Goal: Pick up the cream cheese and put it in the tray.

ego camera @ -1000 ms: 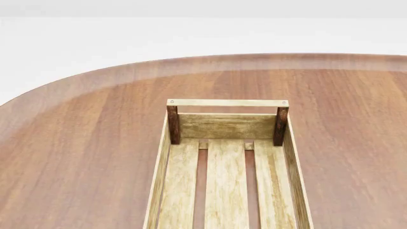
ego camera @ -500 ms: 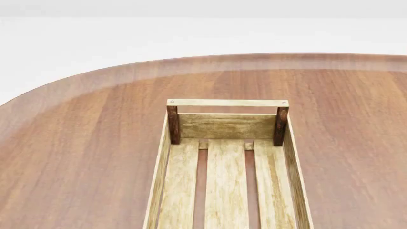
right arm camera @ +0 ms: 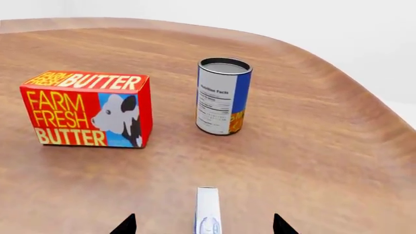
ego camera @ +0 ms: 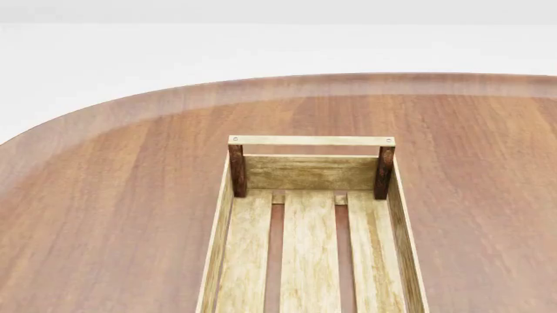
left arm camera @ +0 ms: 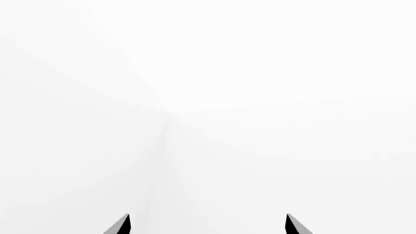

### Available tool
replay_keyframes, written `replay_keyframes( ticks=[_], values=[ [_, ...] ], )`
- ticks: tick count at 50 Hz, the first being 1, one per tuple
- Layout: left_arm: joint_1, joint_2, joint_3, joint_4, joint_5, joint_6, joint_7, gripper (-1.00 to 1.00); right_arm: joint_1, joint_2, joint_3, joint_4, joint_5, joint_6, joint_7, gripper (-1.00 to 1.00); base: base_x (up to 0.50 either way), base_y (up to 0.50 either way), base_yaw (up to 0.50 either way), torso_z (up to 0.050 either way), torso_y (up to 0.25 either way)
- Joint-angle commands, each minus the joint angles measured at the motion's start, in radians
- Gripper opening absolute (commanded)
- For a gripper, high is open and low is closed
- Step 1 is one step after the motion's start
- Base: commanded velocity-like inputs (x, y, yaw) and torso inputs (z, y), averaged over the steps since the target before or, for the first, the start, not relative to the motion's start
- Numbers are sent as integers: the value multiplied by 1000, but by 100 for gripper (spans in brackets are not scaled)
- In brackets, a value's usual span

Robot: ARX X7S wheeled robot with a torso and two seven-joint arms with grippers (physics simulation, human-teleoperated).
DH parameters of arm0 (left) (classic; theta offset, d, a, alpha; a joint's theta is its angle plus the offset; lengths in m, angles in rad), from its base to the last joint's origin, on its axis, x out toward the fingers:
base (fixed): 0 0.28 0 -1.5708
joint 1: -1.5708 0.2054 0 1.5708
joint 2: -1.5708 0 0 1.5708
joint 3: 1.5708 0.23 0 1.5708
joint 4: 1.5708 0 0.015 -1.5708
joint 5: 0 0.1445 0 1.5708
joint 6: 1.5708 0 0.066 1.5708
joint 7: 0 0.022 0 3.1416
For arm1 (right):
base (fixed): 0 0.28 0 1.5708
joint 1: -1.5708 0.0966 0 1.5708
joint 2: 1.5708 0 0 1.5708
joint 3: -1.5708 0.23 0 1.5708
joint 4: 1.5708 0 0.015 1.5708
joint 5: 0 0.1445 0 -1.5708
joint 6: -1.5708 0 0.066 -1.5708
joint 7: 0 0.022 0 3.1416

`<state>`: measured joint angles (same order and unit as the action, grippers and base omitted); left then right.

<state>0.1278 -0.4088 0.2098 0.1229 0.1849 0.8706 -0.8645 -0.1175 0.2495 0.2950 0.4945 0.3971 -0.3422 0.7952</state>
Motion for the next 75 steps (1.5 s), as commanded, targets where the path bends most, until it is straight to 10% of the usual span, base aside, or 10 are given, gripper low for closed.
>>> replay_keyframes(
  ticks=[1,75],
  values=[
    [1,-1,2,3,3,-2,-3,100,11,2,5,34,6,-12,-7,100,0,0,0,0,0],
    [1,-15,12,10,7,-11,-23,100,190,15,9,469,-1,-150,-105,100,0,0,0,0,0]
  ],
)
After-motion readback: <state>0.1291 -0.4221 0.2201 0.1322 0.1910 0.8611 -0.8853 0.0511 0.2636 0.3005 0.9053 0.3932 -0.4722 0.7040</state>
